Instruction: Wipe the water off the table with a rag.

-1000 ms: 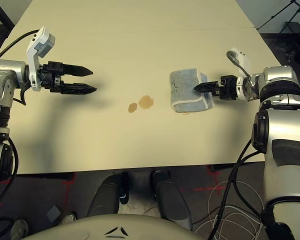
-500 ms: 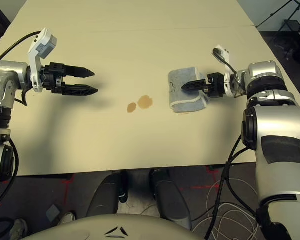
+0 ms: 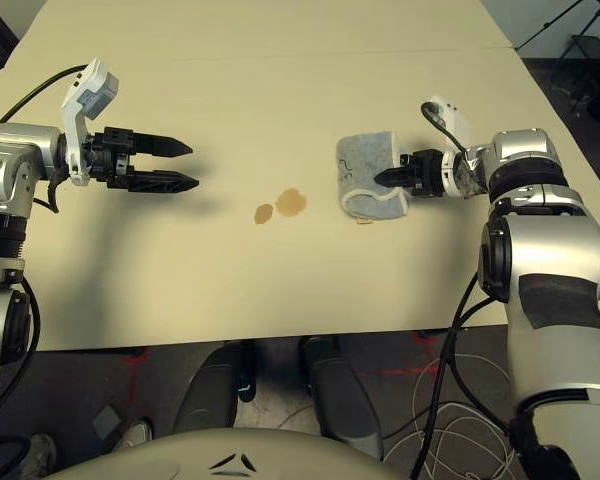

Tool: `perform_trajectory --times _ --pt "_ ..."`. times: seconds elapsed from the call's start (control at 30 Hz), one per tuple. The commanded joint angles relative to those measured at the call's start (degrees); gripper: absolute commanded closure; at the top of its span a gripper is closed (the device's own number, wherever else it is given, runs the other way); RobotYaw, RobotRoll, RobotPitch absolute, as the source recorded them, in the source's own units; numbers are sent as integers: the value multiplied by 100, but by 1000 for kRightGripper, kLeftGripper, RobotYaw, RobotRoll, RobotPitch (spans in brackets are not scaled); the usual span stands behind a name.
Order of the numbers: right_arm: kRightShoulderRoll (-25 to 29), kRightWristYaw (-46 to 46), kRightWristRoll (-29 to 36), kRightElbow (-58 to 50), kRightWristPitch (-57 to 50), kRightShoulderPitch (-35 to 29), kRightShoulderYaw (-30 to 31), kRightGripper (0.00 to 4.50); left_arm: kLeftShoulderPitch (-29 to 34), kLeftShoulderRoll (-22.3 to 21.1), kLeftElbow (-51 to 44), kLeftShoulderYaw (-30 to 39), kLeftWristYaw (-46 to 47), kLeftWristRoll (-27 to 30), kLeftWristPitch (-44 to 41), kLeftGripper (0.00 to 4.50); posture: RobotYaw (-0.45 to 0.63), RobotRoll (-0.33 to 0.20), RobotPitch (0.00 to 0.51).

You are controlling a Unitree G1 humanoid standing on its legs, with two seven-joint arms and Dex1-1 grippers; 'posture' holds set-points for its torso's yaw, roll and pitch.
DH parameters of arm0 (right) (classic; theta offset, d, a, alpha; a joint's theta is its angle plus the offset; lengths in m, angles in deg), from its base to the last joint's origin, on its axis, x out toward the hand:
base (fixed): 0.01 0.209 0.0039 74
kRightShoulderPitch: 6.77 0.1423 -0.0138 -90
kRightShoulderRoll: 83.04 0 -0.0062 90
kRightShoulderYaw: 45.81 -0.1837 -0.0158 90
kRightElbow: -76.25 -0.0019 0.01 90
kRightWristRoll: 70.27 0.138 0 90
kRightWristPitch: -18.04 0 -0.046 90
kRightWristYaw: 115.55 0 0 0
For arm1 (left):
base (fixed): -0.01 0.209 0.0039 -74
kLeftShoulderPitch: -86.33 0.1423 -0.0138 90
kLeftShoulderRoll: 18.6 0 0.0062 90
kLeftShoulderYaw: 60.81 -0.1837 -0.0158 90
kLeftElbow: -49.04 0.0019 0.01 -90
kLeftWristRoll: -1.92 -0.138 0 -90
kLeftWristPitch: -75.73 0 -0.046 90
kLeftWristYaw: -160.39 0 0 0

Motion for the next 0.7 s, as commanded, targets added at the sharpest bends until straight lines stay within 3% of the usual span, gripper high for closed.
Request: perform_trajectory --times 0.03,0.2,0.33,0.57,0.7 --pt "111 18 144 -196 -91 188 -89 4480 93 7 -162 -122 -15 66 -48 0 -75 0 233" --pt "0 742 279 -790 -782 472 231 4480 73 -3 -165 -136 -34 65 -47 0 -84 0 239" --pt "-158 1145 700 -2131 -1892 329 559 4480 25 3 -126 -170 -61 61 -25 0 -95 0 244" --pt "-705 299 1719 -4961 -4202 -453 455 4480 -61 42 -46 -233 -96 62 11 0 -105 0 250" --pt "-1105 -386 2387 -5811 -4489 -805 391 4480 -87 46 -28 -262 -130 60 27 0 -105 0 254"
